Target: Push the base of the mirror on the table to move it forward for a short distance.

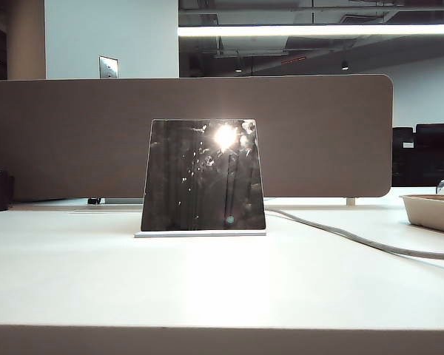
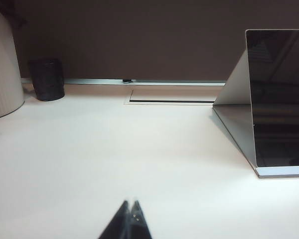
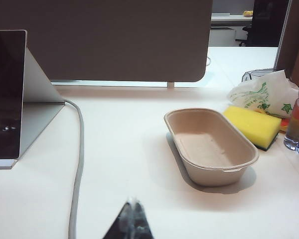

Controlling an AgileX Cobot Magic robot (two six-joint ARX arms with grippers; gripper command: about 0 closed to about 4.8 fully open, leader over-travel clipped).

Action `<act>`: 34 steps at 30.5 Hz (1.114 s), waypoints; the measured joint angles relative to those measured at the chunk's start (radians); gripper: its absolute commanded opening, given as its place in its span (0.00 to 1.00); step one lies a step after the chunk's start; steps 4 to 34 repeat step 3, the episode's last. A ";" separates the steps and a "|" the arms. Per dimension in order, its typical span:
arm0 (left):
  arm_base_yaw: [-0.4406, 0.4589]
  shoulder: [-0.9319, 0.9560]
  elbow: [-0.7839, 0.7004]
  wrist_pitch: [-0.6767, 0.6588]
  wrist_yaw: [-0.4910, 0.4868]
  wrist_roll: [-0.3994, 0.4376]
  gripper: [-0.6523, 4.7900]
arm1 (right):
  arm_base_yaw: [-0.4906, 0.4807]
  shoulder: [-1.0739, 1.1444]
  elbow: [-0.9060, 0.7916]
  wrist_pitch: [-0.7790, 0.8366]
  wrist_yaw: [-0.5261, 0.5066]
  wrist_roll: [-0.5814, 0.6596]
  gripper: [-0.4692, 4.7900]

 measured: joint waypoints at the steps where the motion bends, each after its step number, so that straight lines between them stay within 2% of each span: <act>1: 0.000 0.000 0.000 0.000 0.000 0.000 0.12 | 0.000 0.000 0.000 0.000 0.000 0.000 0.09; 34: 0.000 0.000 0.000 0.000 0.000 0.000 0.12 | 0.000 0.000 0.000 0.000 0.000 0.000 0.09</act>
